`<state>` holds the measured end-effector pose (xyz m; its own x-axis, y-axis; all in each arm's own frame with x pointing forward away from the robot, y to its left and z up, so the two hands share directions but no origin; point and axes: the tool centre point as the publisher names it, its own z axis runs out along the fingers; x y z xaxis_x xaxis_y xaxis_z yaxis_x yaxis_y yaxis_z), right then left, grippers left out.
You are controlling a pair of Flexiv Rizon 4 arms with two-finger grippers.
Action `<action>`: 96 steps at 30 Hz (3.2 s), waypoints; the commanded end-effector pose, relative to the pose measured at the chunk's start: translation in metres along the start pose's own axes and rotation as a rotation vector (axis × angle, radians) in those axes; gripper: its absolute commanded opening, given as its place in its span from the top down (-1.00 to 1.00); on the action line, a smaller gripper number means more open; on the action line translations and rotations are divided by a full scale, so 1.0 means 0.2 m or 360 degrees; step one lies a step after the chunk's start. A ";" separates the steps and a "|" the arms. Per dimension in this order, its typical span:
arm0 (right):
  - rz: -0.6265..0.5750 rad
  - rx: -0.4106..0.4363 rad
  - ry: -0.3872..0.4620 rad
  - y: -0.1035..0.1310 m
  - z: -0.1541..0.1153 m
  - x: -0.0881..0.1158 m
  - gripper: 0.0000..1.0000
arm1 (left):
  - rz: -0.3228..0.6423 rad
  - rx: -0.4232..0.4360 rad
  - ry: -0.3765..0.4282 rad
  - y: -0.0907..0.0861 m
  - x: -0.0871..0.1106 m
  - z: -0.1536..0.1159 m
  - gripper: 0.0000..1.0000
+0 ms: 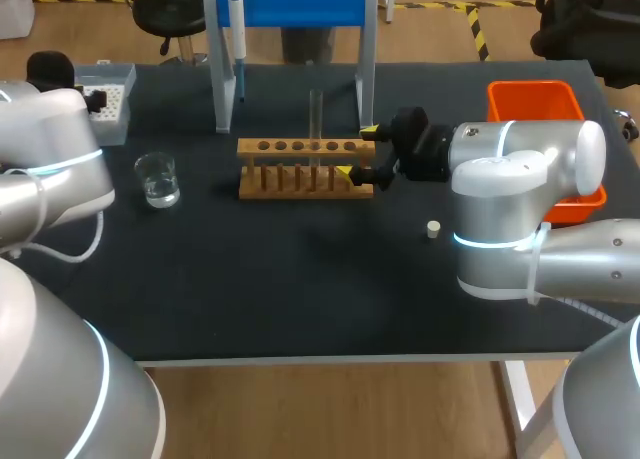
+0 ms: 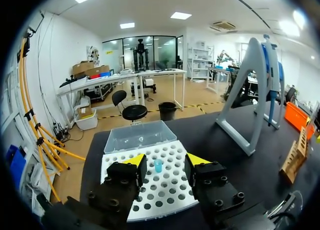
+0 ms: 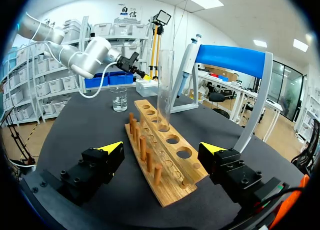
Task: Invert the test tube, pick up the pipette, mount the tip to pipette, aspirate from beaker and dispense into the tube, eject the tip, return the pipette, and cap with the stopper.
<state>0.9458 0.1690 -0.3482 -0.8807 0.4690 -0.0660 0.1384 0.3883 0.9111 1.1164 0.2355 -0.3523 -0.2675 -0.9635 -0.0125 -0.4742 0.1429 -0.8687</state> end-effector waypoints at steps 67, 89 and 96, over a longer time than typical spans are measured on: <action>0.0000 -0.0005 -0.0003 0.00 0.00 0.00 -1.00 | 0.0023 0.0025 0.0000 0.02 -0.05 0.11 0.15; 0.0000 -0.0005 -0.0003 0.00 0.00 0.00 -1.00 | 0.0012 0.0020 0.0004 0.04 -0.05 0.11 0.81; 0.0000 -0.0005 -0.0003 0.00 0.00 0.00 -1.00 | 0.0011 0.0018 0.0004 0.04 -0.05 0.11 1.00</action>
<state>0.9458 0.1690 -0.3482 -0.8807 0.4690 -0.0660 0.1385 0.3883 0.9111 1.1329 0.2398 -0.3689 -0.2685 -0.9631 -0.0189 -0.4572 0.1447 -0.8775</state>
